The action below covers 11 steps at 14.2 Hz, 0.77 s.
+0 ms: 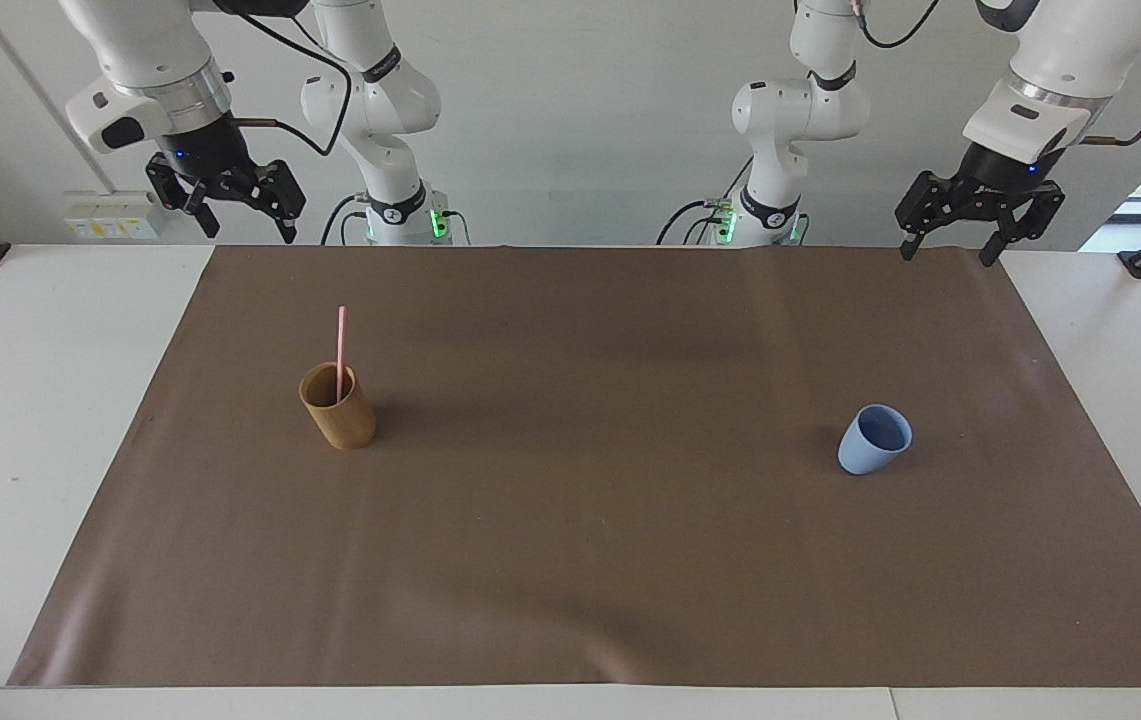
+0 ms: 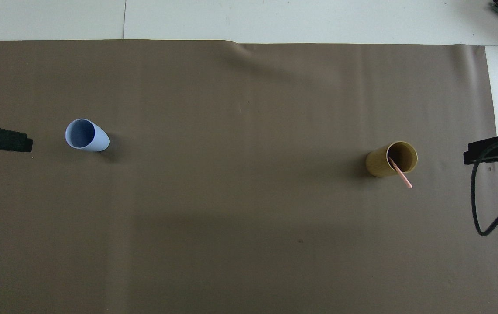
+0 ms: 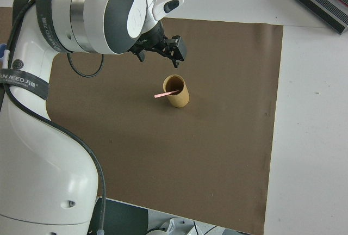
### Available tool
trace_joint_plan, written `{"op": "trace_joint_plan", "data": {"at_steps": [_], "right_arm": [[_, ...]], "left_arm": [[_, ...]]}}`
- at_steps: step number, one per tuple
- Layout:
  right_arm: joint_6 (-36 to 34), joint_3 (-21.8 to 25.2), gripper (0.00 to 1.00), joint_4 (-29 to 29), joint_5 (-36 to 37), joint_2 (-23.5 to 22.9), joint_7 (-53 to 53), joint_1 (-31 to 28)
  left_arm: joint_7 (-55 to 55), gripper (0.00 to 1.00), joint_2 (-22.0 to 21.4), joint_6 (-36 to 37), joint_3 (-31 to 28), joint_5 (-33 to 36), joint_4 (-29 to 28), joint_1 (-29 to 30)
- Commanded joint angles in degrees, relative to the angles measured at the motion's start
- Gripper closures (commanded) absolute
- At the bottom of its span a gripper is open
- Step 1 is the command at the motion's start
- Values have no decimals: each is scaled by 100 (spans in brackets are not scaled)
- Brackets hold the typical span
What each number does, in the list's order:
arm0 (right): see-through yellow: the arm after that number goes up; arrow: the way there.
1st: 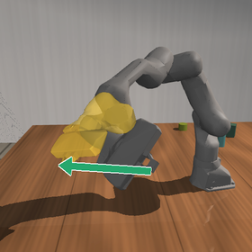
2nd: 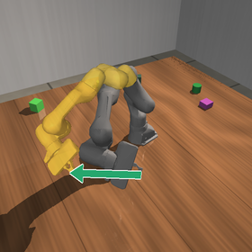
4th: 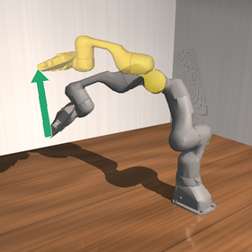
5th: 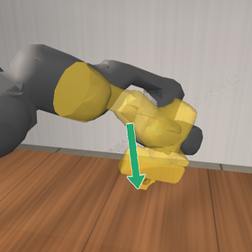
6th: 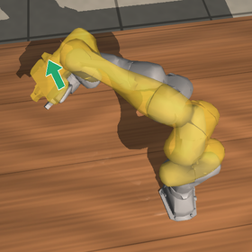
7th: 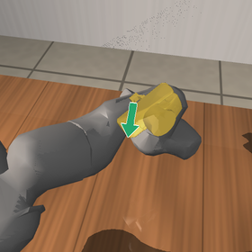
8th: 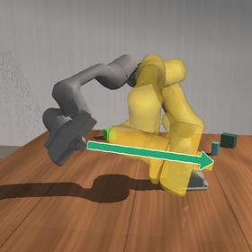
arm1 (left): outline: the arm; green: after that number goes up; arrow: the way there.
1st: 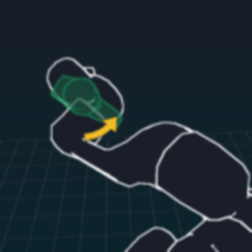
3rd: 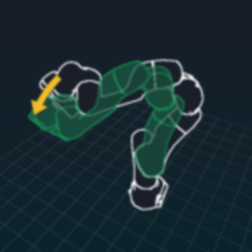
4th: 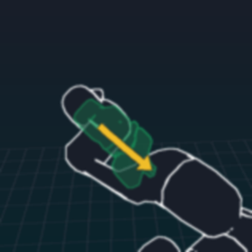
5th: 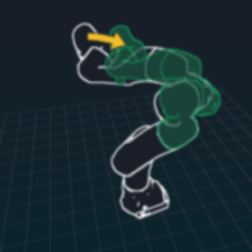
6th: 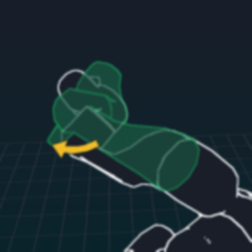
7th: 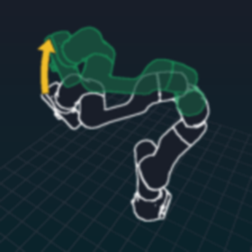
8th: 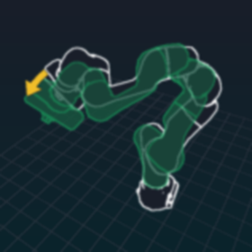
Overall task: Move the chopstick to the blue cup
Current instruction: 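Reach the left gripper to the light blue cup and grasp it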
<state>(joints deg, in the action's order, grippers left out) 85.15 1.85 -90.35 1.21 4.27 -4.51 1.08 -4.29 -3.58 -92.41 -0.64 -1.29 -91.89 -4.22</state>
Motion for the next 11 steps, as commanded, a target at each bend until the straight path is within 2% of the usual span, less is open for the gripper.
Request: {"op": "trace_joint_plan", "data": {"at_steps": [1, 5, 9, 11], "right_arm": [[37, -97, 0, -140, -33, 135, 2, 6], [178, -80, 0, -193, -86, 153, -6, -73], [222, -88, 0, -211, -86, 153, 2, -73], [213, -88, 0, -211, -86, 153, 11, -55]], "left_arm": [[-63, 0, 76, -800, 2, 50, -740, 263], [-2, 0, 296, -1840, -6, 50, -1225, 255], [-55, 0, 1183, -2771, 2, 50, -1226, 422], [-55, 0, 1543, -3001, 2, 59, -1226, 475]]}}
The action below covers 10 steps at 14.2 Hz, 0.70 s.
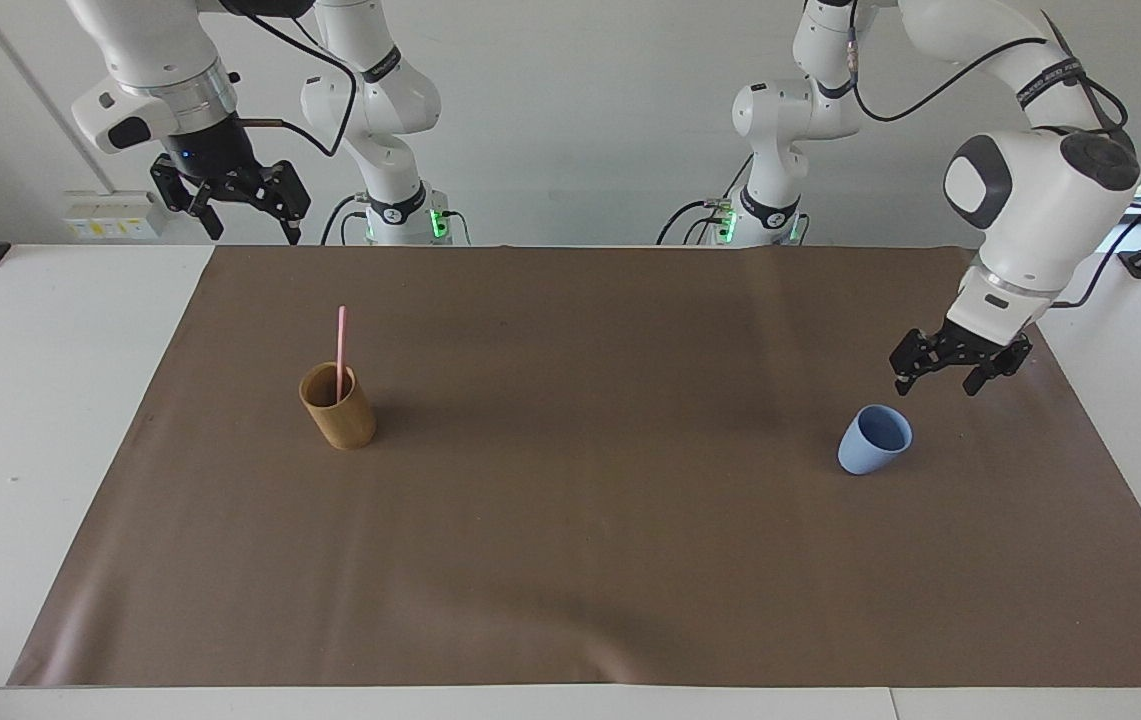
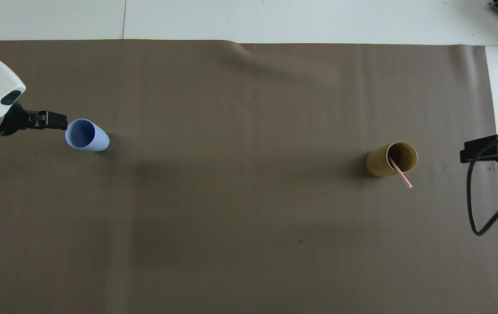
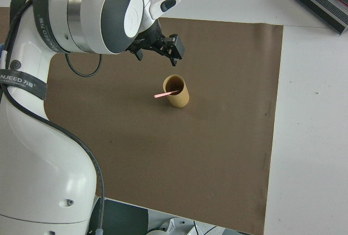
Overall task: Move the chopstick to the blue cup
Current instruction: 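Reach the left gripper to the light blue cup and grasp it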
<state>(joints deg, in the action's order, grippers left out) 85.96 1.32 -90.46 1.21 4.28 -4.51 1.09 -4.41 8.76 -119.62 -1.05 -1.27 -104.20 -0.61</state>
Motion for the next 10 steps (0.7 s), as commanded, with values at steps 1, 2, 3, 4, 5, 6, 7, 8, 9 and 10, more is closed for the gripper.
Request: {"op": "trace_joint_plan", "data": {"at_steps": [1, 2, 3, 4, 5, 6, 7, 8, 9, 10], "right_arm": [[132, -36, 0, -200, -86, 153, 20, -65], [123, -36, 0, -200, -86, 153, 37, -73], [106, -27, 0, -200, -86, 153, 38, -82], [71, -27, 0, -200, -86, 153, 38, -82], [62, -27, 0, -200, -86, 161, 38, -82], [62, -27, 0, -209, -86, 161, 38, -82], [62, -27, 0, -209, -86, 161, 38, -82], [62, -18, 0, -209, -86, 161, 38, -82], [96, -9, 0, -209, -86, 161, 38, -82], [123, -9, 0, -209, -86, 161, 29, -82]], "left_arm": [[-51, 0, 467, -455, 44, 57, -12, 123], [-60, 0, 590, -657, 44, 48, -21, 123], [-60, 0, 644, -781, 44, 57, -56, 131], [-60, 0, 661, -834, 44, 48, -161, 140], [-60, 0, 644, -861, 44, 57, -275, 158], [-51, 0, 601, -853, 35, 57, -415, 175], [-33, 0, 557, -835, 35, 57, -530, 175], [-33, 0, 487, -791, 35, 48, -609, 175], [-42, 0, 460, -782, 35, 48, -697, 184], [-25, 0, 425, -774, 35, 57, -750, 202]]}}
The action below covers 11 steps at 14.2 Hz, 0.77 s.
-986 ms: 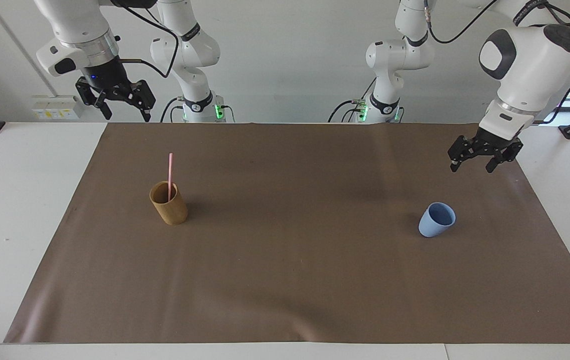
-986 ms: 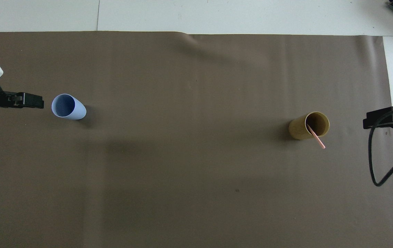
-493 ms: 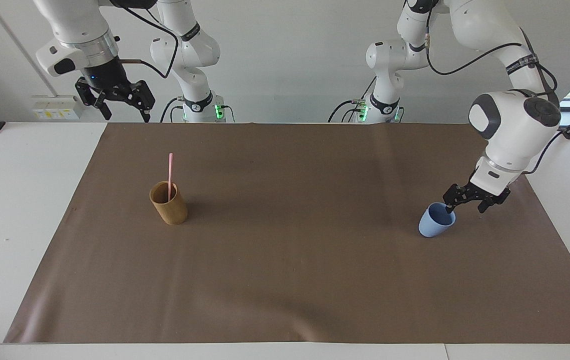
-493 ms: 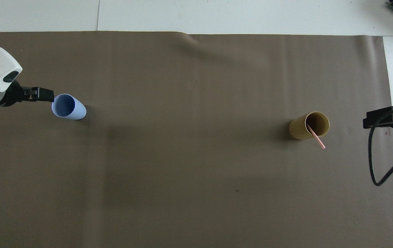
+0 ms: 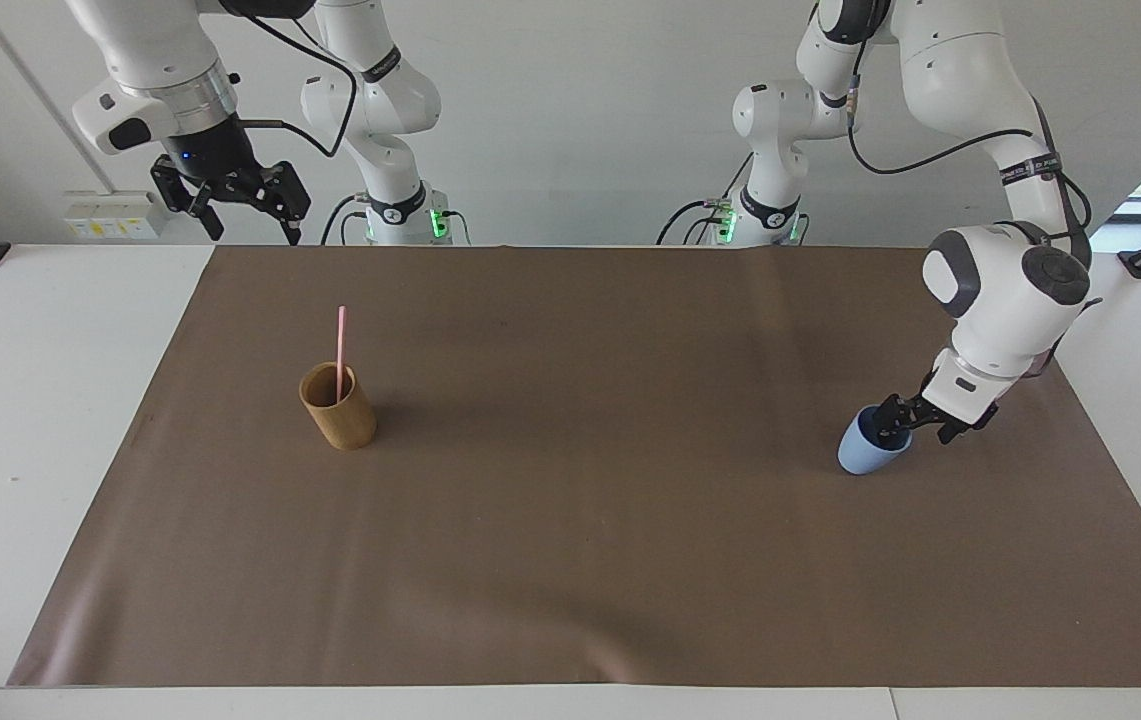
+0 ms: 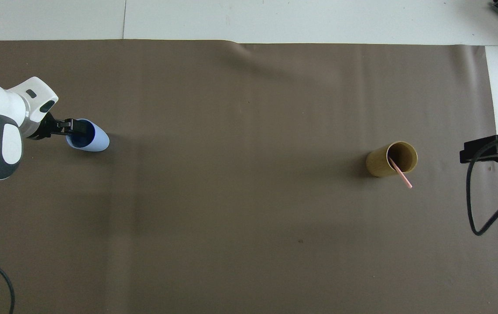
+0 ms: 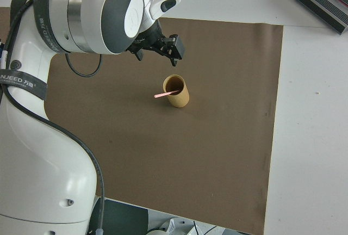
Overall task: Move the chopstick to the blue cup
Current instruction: 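Reach the left gripper to the light blue cup and grasp it, then carry the blue cup with the left gripper toward the table center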
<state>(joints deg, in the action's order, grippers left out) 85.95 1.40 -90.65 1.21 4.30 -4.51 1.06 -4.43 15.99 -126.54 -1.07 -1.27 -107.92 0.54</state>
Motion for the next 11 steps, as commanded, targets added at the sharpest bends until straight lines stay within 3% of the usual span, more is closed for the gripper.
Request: {"op": "trace_joint_plan", "data": {"at_steps": [1, 5, 6, 11], "right_arm": [[124, -17, 0, -190, -86, 159, 29, -80], [115, -8, 0, -216, -86, 167, 38, -80], [124, -8, 0, -251, -86, 185, 29, -80], [133, -8, 0, -260, -94, 176, 29, -80]], "left_arm": [[-23, 0, -316, -73, 37, 57, -414, 87], [47, 0, -325, -143, 45, 57, -449, 78], [73, 18, -325, -143, 45, 48, -441, 61], [206, 80, -334, 32, 54, 13, -441, 43]]}}
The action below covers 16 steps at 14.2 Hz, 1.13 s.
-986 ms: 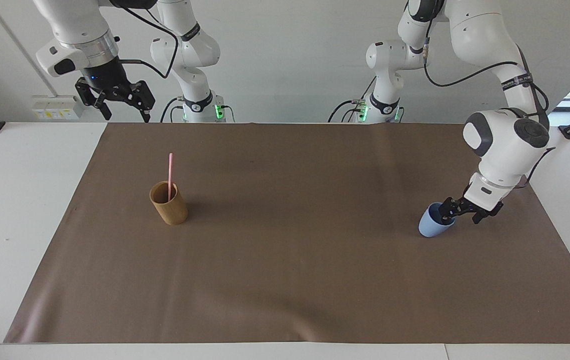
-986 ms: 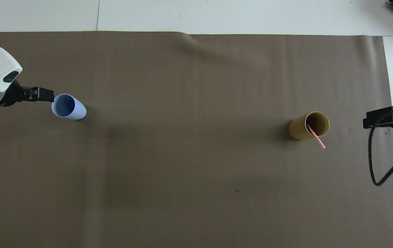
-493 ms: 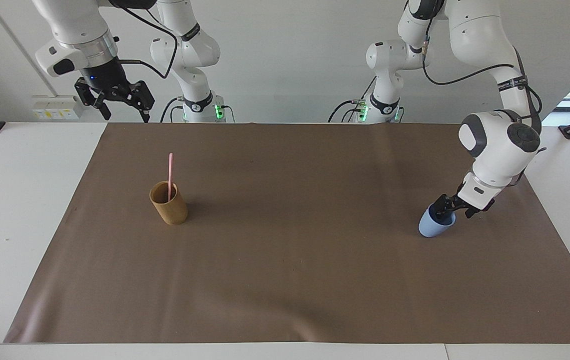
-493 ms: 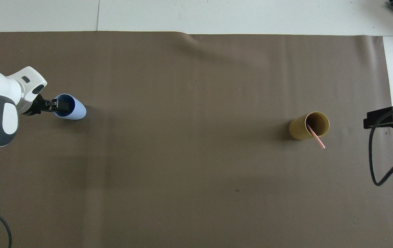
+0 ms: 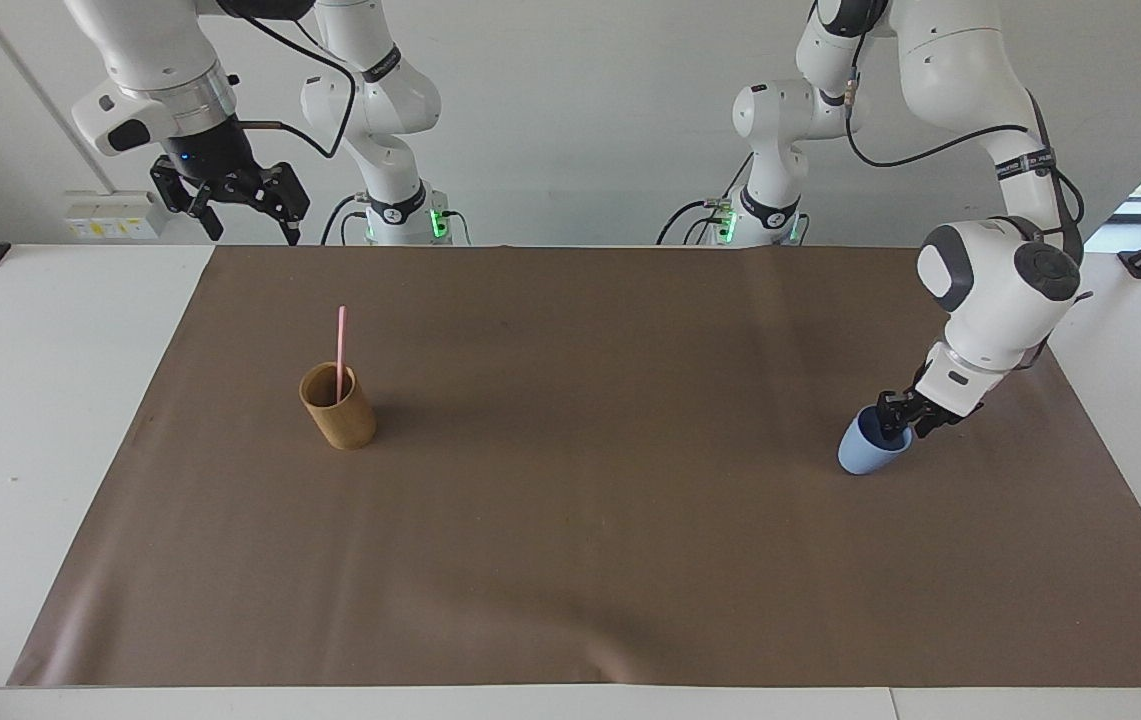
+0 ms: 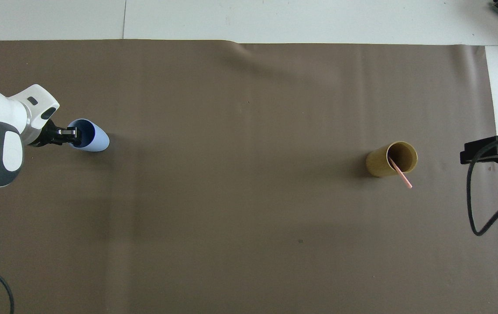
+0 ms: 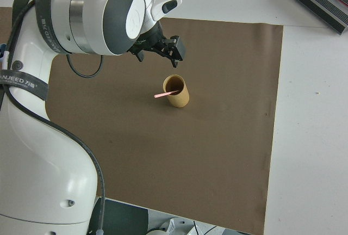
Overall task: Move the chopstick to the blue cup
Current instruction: 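Carry the blue cup with the left gripper toward the table center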
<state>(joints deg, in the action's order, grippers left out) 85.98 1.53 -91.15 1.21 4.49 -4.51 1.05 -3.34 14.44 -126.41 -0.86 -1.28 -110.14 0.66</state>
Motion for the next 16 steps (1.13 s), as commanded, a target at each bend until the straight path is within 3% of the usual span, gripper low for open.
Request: {"op": "trace_joint_plan", "data": {"at_steps": [1, 3, 10, 16], "right_arm": [[121, -21, 0, -210, -94, 166, 29, -78], [138, -21, 0, -210, -94, 167, 20, -78], [130, -21, 0, -219, -94, 167, 29, -78], [130, -12, 0, -236, -94, 167, 29, -78]], "left_arm": [[97, 94, -179, 168, 33, 5, -192, 30], [184, 100, -187, 388, 42, -12, -157, 56], [158, 100, -126, 837, 68, -706, 133, -31], [675, 100, -82, 723, 77, -1172, 212, -988]]}}
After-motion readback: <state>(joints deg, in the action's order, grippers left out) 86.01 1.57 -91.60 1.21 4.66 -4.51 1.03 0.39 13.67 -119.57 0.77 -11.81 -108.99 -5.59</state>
